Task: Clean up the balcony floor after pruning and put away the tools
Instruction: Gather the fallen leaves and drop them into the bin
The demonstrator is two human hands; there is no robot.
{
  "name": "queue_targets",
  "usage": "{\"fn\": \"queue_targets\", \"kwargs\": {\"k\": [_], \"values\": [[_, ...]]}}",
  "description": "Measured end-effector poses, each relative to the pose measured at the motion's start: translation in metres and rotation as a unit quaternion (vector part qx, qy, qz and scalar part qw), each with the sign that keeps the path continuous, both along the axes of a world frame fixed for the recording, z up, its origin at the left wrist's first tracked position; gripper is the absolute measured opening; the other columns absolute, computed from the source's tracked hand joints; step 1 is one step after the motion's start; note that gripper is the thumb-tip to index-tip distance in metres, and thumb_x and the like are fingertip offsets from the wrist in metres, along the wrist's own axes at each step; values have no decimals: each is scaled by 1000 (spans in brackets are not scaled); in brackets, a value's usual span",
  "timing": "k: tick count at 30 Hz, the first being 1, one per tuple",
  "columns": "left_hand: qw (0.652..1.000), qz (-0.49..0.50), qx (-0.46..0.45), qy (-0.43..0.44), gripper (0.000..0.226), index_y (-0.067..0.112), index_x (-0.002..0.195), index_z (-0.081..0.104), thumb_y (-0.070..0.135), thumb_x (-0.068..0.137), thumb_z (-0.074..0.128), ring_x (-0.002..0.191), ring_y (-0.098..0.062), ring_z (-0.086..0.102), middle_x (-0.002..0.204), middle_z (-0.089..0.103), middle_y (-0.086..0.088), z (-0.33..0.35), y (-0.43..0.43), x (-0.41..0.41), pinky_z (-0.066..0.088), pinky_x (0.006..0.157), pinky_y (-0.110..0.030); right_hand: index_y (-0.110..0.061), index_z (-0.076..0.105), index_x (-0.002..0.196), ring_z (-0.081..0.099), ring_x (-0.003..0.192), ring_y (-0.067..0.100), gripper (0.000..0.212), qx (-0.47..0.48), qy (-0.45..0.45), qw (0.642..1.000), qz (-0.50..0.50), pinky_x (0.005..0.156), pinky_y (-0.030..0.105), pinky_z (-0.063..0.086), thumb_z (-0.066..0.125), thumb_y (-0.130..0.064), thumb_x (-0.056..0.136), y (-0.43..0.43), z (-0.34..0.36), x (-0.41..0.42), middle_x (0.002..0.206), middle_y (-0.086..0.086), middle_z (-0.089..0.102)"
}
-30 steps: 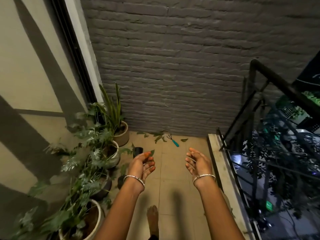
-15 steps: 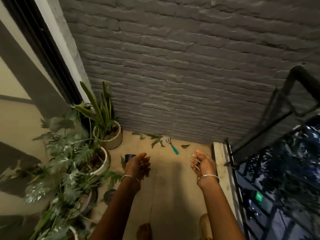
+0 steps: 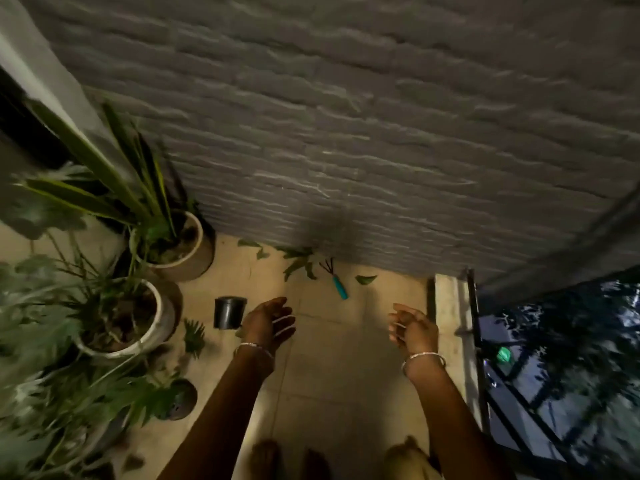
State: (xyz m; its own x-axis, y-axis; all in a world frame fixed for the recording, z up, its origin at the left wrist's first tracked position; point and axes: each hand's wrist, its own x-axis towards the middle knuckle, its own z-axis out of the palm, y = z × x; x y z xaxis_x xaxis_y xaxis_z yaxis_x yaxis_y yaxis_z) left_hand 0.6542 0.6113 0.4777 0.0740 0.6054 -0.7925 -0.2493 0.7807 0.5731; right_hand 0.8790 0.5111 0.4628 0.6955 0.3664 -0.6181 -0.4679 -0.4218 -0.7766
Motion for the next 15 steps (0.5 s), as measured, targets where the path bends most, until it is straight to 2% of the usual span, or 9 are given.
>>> {"fn": "queue_targets", "kwargs": {"k": [5, 8, 11, 13, 15], "values": [[1000, 11, -23, 15, 11, 11, 99, 66, 17, 92, 59, 75, -23, 60, 89, 62, -9, -134, 33, 17, 48, 61, -33, -1, 65, 106, 54, 63, 25, 15, -33, -2, 999, -6, 59, 29, 41, 55, -1, 95, 31, -143, 38, 77, 12, 62], [999, 16, -28, 32, 12, 12, 96, 67, 20, 94, 58, 80, -25, 61, 90, 63, -10, -230, 55, 34, 50, 66, -35, -7, 69, 96, 56, 64, 24, 11, -45, -31, 998, -12, 60, 30, 43, 58, -4, 94, 54, -245, 56, 78, 13, 64], [999, 10, -11, 34, 19, 11, 102, 68, 22, 98, 53, 86, -26, 60, 94, 61, -9, -311, 76, 56, 50, 70, -35, -13, 66, 82, 55, 61, 21, 21, -58, -49, 997, -7, 57, 28, 44, 56, 2, 93, 77, -337, 73, 75, 13, 62], [999, -1, 1, 39, 20, 14, 101, 68, 23, 100, 50, 88, -25, 61, 96, 62, -9, -363, 90, 71, 50, 69, -33, -14, 65, 79, 57, 63, 22, 24, -71, -79, 994, 3, 56, 28, 48, 54, 2, 93, 91, -397, 89, 76, 13, 62], [999, -14, 3, 35, 21, 16, 96, 68, 23, 100, 49, 86, -25, 60, 94, 62, -9, -406, 107, 84, 50, 67, -32, -15, 67, 80, 62, 72, 27, 21, -87, -112, 990, 24, 65, 36, 54, 56, -2, 92, 104, -452, 106, 81, 13, 67]]}}
